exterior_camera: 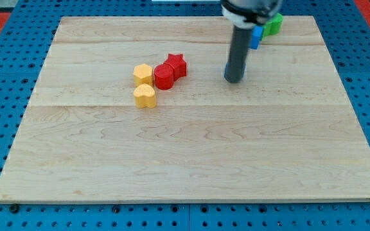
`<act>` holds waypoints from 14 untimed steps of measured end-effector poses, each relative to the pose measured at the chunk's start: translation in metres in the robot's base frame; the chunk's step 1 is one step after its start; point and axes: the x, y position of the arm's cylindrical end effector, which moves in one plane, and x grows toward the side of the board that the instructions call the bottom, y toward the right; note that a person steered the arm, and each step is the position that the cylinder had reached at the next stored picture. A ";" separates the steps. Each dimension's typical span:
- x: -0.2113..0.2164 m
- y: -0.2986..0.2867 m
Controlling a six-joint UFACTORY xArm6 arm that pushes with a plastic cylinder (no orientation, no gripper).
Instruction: Push red blocks into blue blocks
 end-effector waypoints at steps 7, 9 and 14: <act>0.089 -0.033; 0.078 -0.078; 0.027 -0.193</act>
